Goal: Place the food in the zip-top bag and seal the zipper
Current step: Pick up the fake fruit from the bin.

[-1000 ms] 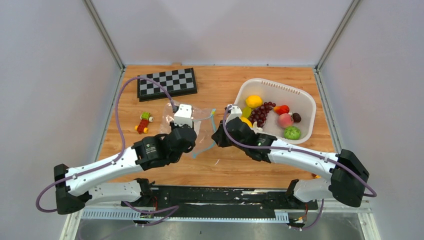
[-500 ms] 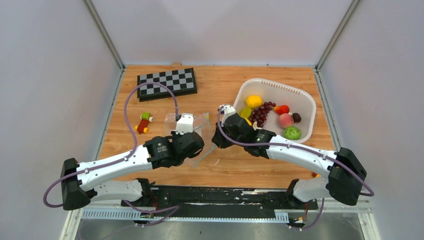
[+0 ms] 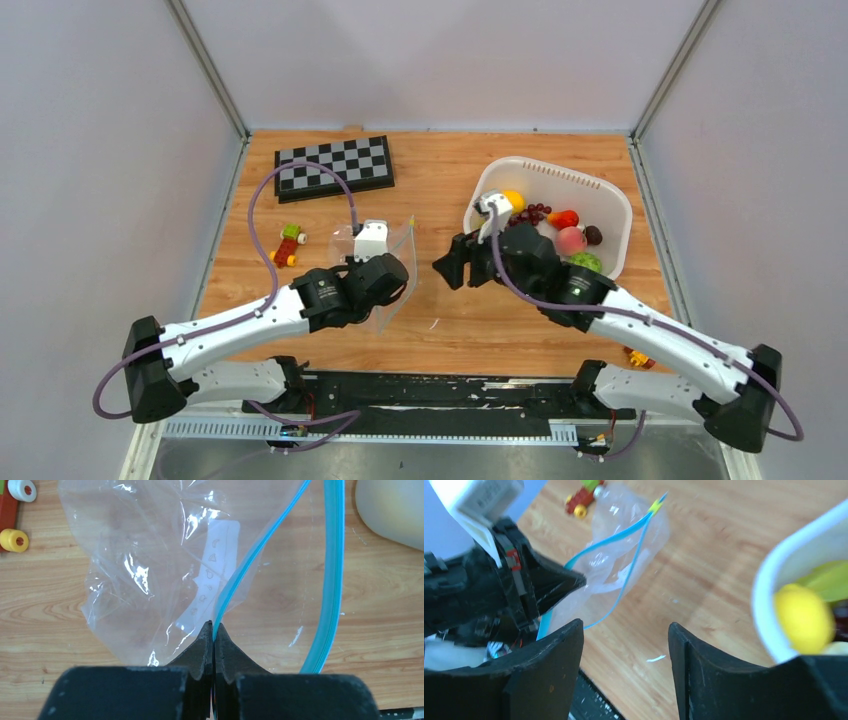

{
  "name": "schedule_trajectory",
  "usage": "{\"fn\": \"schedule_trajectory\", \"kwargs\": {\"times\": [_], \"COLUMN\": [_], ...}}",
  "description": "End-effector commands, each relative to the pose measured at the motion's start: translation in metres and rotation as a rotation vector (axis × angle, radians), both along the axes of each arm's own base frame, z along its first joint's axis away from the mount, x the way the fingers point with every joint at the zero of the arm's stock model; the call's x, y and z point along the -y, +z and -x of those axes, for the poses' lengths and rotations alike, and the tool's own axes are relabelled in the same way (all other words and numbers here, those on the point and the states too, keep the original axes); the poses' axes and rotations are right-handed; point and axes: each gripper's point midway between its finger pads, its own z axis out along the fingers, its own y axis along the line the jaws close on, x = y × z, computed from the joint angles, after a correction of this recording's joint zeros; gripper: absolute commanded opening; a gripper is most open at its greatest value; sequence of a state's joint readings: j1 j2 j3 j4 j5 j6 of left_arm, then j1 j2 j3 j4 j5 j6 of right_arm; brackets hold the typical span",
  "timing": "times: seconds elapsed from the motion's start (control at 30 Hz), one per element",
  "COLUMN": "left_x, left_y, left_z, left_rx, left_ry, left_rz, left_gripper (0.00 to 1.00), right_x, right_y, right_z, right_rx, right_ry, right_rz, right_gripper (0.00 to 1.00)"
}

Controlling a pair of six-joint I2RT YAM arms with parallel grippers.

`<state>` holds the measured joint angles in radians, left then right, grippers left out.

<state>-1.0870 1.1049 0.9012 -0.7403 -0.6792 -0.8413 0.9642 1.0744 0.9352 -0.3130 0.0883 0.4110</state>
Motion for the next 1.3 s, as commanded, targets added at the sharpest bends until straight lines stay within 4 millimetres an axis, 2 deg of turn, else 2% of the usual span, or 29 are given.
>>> {"fn": "schedule_trajectory", "kwargs": {"times": [0.0, 0.07, 0.1, 0.17, 0.2, 0.23, 0.37, 0.43, 0.53, 0.83, 0.97, 1.03, 1.27], "left_x": [0.008, 0.012, 0.015, 0.015, 0.015, 0.014, 0.014, 0.014, 0.014, 0.008, 0.003, 0.001, -0.005], "left_y": [0.008, 0.008, 0.008, 0.005, 0.005, 0.005, 0.010, 0.013, 0.017, 0.018, 0.022, 0.023, 0.016], "left_z": [-0.008, -0.008, -0.007, -0.006, -0.005, -0.005, -0.006, -0.006, -0.006, -0.002, 0.001, 0.003, 0.003], "left_rx": [0.036, 0.032, 0.025, 0.018, 0.017, 0.019, 0.040, 0.049, 0.058, 0.057, 0.049, 0.041, 0.018], "left_ry": [-0.013, -0.033, -0.045, -0.048, -0.048, -0.047, -0.062, -0.071, -0.081, -0.092, -0.086, -0.083, -0.071], "left_rz": [0.047, 0.056, 0.060, 0.061, 0.060, 0.060, 0.068, 0.074, 0.078, 0.072, 0.078, 0.081, 0.051], "left_gripper": [0.00, 0.00, 0.00, 0.00, 0.00, 0.00, 0.00, 0.00, 0.00, 0.00, 0.00, 0.00, 0.00], "right_x": [0.060, 0.093, 0.117, 0.153, 0.179, 0.197, 0.245, 0.260, 0.281, 0.312, 0.319, 0.322, 0.297], "right_y": [0.042, 0.046, 0.045, 0.038, 0.033, 0.026, -0.012, -0.030, -0.046, -0.089, -0.120, -0.133, -0.167], "right_z": [-0.031, -0.048, -0.062, -0.081, -0.094, -0.102, -0.124, -0.133, -0.142, -0.183, -0.200, -0.198, -0.175], "right_rx": [0.139, 0.144, 0.132, 0.089, 0.070, 0.052, -0.067, -0.113, -0.115, -0.122, -0.170, -0.248, -0.445], "right_ry": [-0.252, -0.392, -0.489, -0.600, -0.687, -0.740, -0.850, -0.883, -0.946, -0.991, -0.973, -0.977, -0.862], "right_rz": [0.000, 0.000, 0.010, 0.043, 0.069, 0.091, 0.176, 0.204, 0.276, 0.402, 0.482, 0.513, 0.480], "right_gripper": [0.65, 0.66, 0.67, 0.69, 0.71, 0.74, 0.82, 0.82, 0.83, 0.85, 0.87, 0.87, 0.86]}}
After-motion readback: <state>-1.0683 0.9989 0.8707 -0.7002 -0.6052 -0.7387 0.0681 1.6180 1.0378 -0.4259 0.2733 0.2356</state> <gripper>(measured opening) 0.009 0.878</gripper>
